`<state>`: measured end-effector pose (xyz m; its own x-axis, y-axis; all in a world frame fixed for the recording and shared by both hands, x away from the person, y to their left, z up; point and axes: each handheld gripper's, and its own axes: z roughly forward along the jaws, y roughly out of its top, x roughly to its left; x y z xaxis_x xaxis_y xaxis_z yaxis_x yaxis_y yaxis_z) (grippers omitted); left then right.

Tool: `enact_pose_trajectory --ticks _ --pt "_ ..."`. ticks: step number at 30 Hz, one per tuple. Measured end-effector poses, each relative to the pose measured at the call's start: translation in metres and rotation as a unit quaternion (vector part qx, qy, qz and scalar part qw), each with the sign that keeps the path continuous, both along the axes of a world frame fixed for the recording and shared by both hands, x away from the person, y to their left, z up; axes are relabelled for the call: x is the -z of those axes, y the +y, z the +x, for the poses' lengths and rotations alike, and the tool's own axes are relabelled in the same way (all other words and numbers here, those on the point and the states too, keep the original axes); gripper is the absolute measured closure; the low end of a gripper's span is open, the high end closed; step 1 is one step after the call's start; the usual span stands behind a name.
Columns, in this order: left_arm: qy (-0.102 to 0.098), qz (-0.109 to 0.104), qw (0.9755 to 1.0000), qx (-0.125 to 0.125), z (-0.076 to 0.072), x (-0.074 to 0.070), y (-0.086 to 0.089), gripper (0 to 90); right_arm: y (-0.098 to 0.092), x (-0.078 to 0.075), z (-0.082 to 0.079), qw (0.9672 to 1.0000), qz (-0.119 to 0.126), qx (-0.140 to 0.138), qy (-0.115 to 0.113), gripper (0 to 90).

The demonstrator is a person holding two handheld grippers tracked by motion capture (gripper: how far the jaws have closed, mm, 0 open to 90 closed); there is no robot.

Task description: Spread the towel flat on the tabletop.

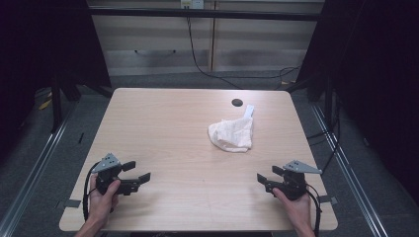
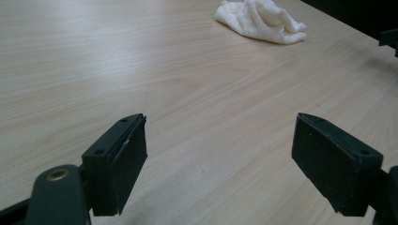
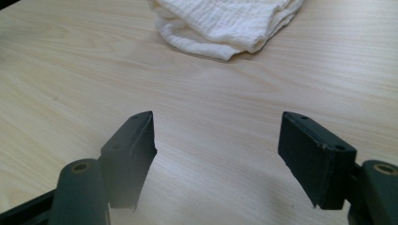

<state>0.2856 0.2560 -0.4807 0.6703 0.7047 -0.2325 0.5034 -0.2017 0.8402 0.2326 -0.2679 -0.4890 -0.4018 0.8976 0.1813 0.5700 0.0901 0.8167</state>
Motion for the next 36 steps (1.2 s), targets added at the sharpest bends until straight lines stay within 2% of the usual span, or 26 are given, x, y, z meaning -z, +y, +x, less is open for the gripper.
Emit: enact_pose_trajectory --ticks 3,6,7,11,14,17,19,21,22,25,27,31,34,36 --pt "-0.001 0.001 1.0 0.001 0.001 0.0 0.0 18.3 0.0 0.0 0.0 1.0 0.002 -0.008 0.0 27.5" --pt "0.0 0.006 1.0 -0.002 0.001 0.001 -0.001 18.1 0.0 0.001 0.002 1.0 0.002 -0.005 0.006 26.1" --pt "0.002 0.011 0.9999 -0.003 0.001 0.001 0.0 17.7 -0.001 0.0 0.004 0.9999 0.008 -0.012 0.008 27.7" --pt "-0.003 0.008 1.0 -0.003 0.0 0.0 0.0 17.7 -0.001 -0.002 0.006 0.9997 0.01 -0.02 0.01 29.5" --pt "-0.005 0.013 0.9999 0.004 0.001 0.0 -0.003 17.8 -0.001 -0.004 0.005 0.9987 0.019 -0.039 0.027 29.8" --pt "-0.006 0.016 0.9998 0.007 0.001 0.001 -0.004 17.9 0.001 -0.008 0.002 0.9984 0.008 -0.049 0.025 30.6" --pt "-0.008 0.016 0.9998 0.011 -0.001 0.0 -0.004 17.8 0.003 -0.013 0.0 0.9983 0.014 -0.052 0.023 31.6" --pt "-0.01 0.019 0.9996 0.016 -0.001 0.0 -0.003 17.6 0.005 -0.018 0.0 0.9984 0.009 -0.051 0.022 32.2" --pt "-0.009 0.017 0.9997 0.015 -0.002 0.0 -0.003 17.4 0.008 -0.022 0.006 0.9981 0.006 -0.059 0.02 35.1" --pt "-0.008 0.017 0.9997 0.016 -0.001 0.0 -0.003 17.4 0.011 -0.024 0.013 0.9977 -0.001 -0.064 0.019 35.6" --pt "-0.007 0.016 0.9997 0.013 -0.001 0.001 -0.004 17.4 0.016 -0.029 0.028 0.9965 -0.001 -0.081 0.022 33.8" --pt "-0.008 0.026 0.9996 0.011 -0.003 0.001 -0.005 15.7 0.026 -0.033 0.034 0.9955 -0.004 -0.093 0.02 31.3" --pt "-0.009 0.025 0.9996 0.013 -0.003 0.0 -0.005 15.7 0.029 -0.034 0.037 0.9948 -0.007 -0.099 0.023 30.3" --pt "-0.01 0.026 0.9995 0.014 -0.003 0.0 -0.006 15.7 0.03 -0.036 0.041 0.9943 -0.009 -0.104 0.023 32.5"
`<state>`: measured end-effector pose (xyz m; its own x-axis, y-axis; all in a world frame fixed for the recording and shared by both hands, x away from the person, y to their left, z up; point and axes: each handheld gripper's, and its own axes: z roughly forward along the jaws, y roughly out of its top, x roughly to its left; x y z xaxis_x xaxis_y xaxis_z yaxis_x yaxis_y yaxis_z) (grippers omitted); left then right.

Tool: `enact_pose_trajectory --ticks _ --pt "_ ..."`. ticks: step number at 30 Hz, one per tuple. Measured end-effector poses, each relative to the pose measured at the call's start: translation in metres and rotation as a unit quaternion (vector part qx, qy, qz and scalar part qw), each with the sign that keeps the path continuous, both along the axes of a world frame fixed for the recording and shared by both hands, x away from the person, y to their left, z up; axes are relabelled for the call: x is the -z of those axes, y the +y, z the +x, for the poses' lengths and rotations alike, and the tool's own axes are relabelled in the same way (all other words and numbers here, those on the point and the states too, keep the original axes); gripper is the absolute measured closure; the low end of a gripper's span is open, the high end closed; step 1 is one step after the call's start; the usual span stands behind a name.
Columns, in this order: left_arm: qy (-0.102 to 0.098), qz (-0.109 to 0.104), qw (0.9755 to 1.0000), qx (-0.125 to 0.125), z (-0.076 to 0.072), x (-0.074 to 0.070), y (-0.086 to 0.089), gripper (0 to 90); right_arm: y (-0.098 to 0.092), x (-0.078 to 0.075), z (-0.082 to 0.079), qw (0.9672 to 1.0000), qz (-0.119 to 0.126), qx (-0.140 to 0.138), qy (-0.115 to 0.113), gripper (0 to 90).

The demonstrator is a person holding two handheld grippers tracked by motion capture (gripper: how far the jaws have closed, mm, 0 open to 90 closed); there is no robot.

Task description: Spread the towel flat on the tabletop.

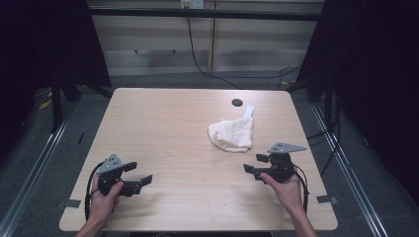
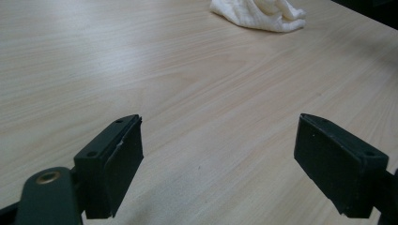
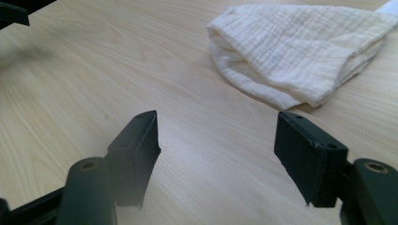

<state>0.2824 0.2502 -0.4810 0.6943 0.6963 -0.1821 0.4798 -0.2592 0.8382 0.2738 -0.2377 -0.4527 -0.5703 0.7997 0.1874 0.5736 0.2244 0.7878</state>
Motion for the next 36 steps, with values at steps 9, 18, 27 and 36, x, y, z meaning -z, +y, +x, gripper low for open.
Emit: enact_pose_trajectory --ticks 9,18,27,36 --pt "0.002 0.003 1.0 0.007 0.001 0.001 -0.001 15.7 -0.003 -0.008 0.023 0.9995 0.027 -0.004 -0.015 39.1" --pt "0.003 0.008 0.9999 0.01 0.002 0.002 -0.002 15.7 0.005 0.0 0.06 0.9998 0.011 -0.013 0.009 40.3" --pt "0.001 0.004 0.9999 0.012 0.002 0.002 -0.001 15.8 0.012 0.001 0.094 0.9989 -0.02 -0.034 0.024 52.6" --pt "0.001 0.01 0.9997 0.02 0.002 0.002 -0.003 16.0 0.021 0.001 0.122 0.9978 -0.029 -0.045 0.038 46.6"
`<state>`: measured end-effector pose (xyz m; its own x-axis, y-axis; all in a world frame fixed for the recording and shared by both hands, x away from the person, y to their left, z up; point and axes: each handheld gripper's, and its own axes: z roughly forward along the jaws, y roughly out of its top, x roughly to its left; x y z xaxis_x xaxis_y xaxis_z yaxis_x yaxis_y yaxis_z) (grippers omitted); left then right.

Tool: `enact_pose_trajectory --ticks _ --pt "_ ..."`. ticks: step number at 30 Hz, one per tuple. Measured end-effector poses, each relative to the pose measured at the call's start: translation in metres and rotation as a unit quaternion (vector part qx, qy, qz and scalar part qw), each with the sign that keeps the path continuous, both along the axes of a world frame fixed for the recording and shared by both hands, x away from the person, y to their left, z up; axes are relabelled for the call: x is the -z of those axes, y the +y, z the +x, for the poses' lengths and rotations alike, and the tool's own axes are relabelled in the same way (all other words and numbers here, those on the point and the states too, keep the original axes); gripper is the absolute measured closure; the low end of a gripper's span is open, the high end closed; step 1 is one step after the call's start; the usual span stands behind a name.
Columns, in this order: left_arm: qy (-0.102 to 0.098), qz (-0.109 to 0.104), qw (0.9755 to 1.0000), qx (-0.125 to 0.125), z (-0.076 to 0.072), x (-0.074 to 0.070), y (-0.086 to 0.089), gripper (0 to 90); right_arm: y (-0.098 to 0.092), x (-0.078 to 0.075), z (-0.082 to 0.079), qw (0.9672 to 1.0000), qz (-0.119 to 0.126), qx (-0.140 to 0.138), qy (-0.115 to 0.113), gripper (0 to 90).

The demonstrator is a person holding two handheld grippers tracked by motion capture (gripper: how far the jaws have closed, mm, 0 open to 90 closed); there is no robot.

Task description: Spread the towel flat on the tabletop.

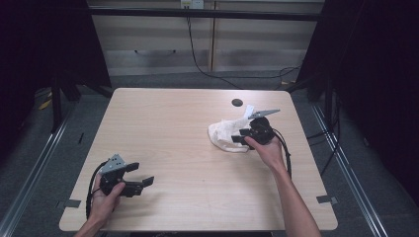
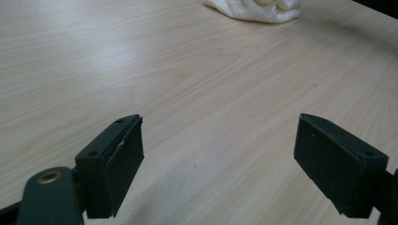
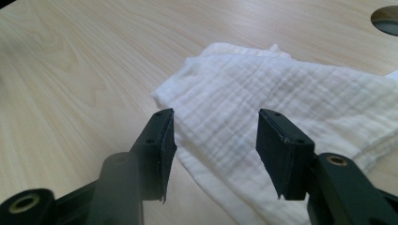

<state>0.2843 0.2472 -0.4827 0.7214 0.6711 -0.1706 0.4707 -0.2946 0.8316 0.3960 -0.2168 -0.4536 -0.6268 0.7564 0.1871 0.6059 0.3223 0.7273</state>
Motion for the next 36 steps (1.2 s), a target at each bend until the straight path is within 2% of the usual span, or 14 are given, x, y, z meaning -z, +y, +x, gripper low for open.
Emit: enact_pose_trajectory --ticks 2,3,10,12,15,17,18,21,22,27,29,31,33,36 --pt "0.0 -0.001 1.0 0.002 0.0 0.0 0.0 16.0 0.001 0.0 0.003 1.0 0.0 -0.003 0.004 45.3" --pt "0.0 -0.001 1.0 0.002 0.0 0.0 0.0 16.0 0.004 0.001 0.009 1.0 -0.002 0.001 0.009 40.3" --pt "-0.003 -0.004 1.0 0.005 -0.001 -0.002 0.001 15.9 0.009 0.006 0.021 0.9997 -0.012 0.003 0.023 37.1" --pt "-0.004 -0.002 1.0 0.004 -0.001 -0.002 0.002 15.9 0.011 0.013 0.025 0.9991 -0.024 0.004 0.033 34.7" --pt "-0.004 0.0 1.0 0.005 -0.001 -0.001 0.001 16.0 0.013 0.017 0.027 0.9987 -0.038 0.007 0.033 33.6" --pt "-0.004 0.0 1.0 0.007 -0.001 -0.001 0.001 16.0 0.014 0.025 0.029 0.9982 -0.045 0.003 0.039 34.1" --pt "-0.003 0.001 1.0 0.009 -0.001 -0.001 0.001 16.0 0.016 0.032 0.03 0.9973 -0.051 0.0 0.052 36.7" --pt "-0.003 0.006 0.9999 0.009 -0.001 0.0 0.0 16.0 0.018 0.039 0.031 0.9958 -0.07 -0.003 0.058 36.5" --pt "-0.002 0.008 0.9999 0.01 -0.001 0.0 0.0 16.0 0.02 0.041 0.03 0.9958 -0.074 0.001 0.055 37.6" --pt "-0.001 0.013 0.9998 0.015 -0.001 0.0 -0.001 16.0 0.022 0.039 0.029 0.9946 -0.087 0.007 0.055 58.8" --pt "0.0 0.014 0.9998 0.016 -0.001 0.0 0.0 16.0 0.02 0.038 0.027 0.9945 -0.08 0.0 0.068 68.4" --pt "0.0 0.018 0.9997 0.016 -0.001 0.0 0.0 16.0 0.02 0.038 0.026 0.9946 -0.078 -0.005 0.068 72.2" --pt "-0.001 0.02 0.9997 0.016 0.0 0.001 -0.001 16.0 0.018 0.04 0.022 0.9957 -0.061 -0.011 0.069 77.4" --pt "0.002 0.016 0.9997 0.017 0.0 0.001 -0.002 16.0 0.017 0.041 0.018 0.9962 -0.05 -0.013 0.07 78.1"
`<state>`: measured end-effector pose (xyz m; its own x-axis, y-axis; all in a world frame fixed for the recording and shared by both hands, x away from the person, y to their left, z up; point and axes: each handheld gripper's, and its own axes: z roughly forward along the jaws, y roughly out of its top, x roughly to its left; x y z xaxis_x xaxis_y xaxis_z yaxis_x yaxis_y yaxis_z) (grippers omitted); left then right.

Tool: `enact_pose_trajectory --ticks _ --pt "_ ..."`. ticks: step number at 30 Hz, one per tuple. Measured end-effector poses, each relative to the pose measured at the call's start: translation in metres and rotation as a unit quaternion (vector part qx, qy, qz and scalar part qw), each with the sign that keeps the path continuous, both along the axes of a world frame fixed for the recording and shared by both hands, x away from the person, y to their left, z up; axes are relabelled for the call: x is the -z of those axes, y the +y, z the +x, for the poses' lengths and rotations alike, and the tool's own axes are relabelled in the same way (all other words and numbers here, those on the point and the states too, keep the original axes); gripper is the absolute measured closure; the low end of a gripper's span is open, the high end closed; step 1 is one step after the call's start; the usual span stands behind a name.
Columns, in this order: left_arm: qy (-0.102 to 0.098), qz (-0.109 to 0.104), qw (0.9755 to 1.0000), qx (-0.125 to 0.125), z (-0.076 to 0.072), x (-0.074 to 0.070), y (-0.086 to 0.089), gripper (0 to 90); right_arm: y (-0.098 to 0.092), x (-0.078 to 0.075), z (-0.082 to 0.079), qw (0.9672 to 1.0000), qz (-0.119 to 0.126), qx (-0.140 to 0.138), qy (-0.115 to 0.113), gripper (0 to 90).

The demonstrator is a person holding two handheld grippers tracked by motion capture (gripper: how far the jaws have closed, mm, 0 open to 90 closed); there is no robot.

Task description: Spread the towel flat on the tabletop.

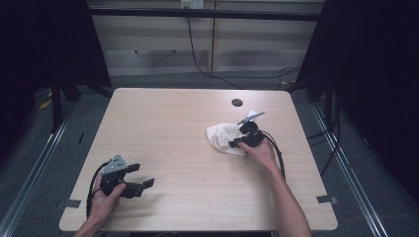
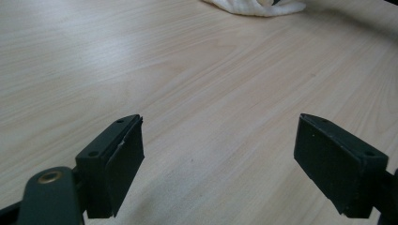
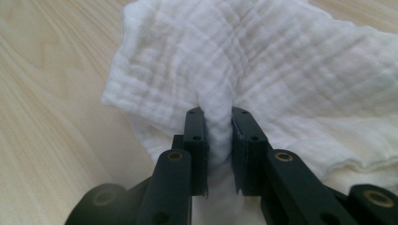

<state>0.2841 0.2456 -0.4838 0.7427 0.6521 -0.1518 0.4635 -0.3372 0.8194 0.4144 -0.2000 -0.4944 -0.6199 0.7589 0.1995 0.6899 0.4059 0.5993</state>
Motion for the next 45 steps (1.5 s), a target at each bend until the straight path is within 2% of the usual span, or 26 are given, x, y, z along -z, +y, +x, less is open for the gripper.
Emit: enact_pose_trajectory --ticks 5,10,14,22,24,32,35,40,42,45 --pt "0.0 0.003 1.0 -0.001 0.0 0.0 0.0 16.0 0.001 0.003 -0.013 0.9997 0.023 -0.011 -0.004 78.3" --pt "-0.001 -0.002 1.0 -0.001 0.0 0.0 0.0 16.0 0.005 0.004 -0.029 0.9994 0.027 -0.022 -0.01 78.4" --pt "-0.013 -0.011 0.9999 0.0 -0.001 -0.001 0.001 15.9 0.008 0.005 -0.043 0.999 0.03 -0.028 -0.018 78.6" --pt "-0.006 -0.01 0.9999 -0.006 0.0 -0.001 0.001 16.0 0.014 0.006 -0.065 0.998 0.036 -0.046 -0.026 78.8" --pt "-0.002 -0.021 0.9998 -0.007 0.001 0.0 0.001 15.9 0.015 0.007 -0.073 0.9974 0.045 -0.049 -0.029 79.0" --pt "0.0 -0.021 0.9997 -0.009 0.001 -0.001 0.0 16.5 0.021 0.008 -0.086 0.9969 0.048 -0.055 -0.03 79.0" --pt "0.001 -0.019 0.9998 -0.01 0.001 -0.001 0.0 16.7 0.027 0.007 -0.094 0.9964 0.038 -0.067 -0.037 79.0" --pt "0.002 -0.02 0.9998 -0.007 0.001 -0.001 -0.001 17.1 0.029 0.007 -0.108 0.9952 0.044 -0.081 -0.034 79.0" --pt "0.004 -0.026 0.9996 -0.004 0.001 -0.001 -0.001 21.3 0.033 0.007 -0.121 0.9938 0.045 -0.095 -0.035 79.0" --pt "0.004 -0.022 0.9997 -0.004 0.001 0.0 -0.001 20.8 0.035 0.007 -0.13 0.9928 0.047 -0.104 -0.037 78.9"
